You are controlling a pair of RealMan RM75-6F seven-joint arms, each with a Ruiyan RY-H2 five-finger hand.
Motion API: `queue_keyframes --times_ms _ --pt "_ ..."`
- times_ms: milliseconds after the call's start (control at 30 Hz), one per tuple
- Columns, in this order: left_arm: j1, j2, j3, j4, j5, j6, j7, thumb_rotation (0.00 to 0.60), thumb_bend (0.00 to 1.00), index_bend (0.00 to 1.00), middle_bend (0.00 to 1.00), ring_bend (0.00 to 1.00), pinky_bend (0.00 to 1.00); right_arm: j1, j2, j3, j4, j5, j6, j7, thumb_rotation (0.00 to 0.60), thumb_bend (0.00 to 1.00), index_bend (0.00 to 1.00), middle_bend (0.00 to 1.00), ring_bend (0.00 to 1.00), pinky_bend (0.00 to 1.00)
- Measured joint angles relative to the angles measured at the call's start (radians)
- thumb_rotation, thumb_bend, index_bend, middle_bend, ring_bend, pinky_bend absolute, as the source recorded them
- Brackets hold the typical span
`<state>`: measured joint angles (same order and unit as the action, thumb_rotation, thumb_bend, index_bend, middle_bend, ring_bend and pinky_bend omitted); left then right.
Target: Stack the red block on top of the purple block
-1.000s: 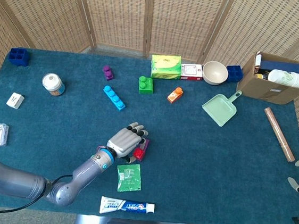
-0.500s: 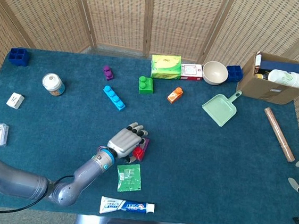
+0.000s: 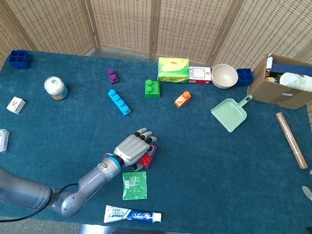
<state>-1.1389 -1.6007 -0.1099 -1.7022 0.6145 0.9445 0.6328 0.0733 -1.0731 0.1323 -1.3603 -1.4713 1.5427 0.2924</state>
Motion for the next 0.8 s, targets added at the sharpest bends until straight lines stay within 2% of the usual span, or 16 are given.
queue_keyframes --times_ms 67,167,367,633,800 --pt "0.001 0.006 0.001 -0.005 0.002 -0.005 -0.003 0.599 0.39 0.25 0.07 0.0 0.0 0.0 0.001 0.001 -0.001 0.0 0.001 -0.001 0.6 0.03 0.5 0.31 0.1 0.17" --pt "0.003 0.017 0.003 -0.01 0.004 -0.015 -0.01 0.596 0.39 0.16 0.04 0.0 0.0 -0.001 0.002 0.001 -0.005 -0.001 0.002 -0.003 0.6 0.03 0.5 0.31 0.1 0.17" --pt "0.011 0.032 0.012 -0.02 0.019 -0.022 -0.021 0.558 0.39 0.07 0.0 0.0 0.0 -0.004 0.004 0.001 -0.012 -0.002 0.006 -0.006 0.6 0.03 0.5 0.31 0.1 0.17" --pt "0.027 0.067 0.004 -0.047 0.054 -0.011 -0.047 0.539 0.39 0.05 0.0 0.0 0.0 -0.006 0.01 0.002 -0.025 -0.005 0.01 -0.014 0.6 0.03 0.5 0.31 0.09 0.17" --pt "0.055 0.141 0.008 -0.114 0.101 0.013 -0.066 0.53 0.39 0.05 0.0 0.0 0.0 -0.003 0.015 0.004 -0.036 -0.004 0.008 -0.025 0.6 0.03 0.5 0.3 0.09 0.17"
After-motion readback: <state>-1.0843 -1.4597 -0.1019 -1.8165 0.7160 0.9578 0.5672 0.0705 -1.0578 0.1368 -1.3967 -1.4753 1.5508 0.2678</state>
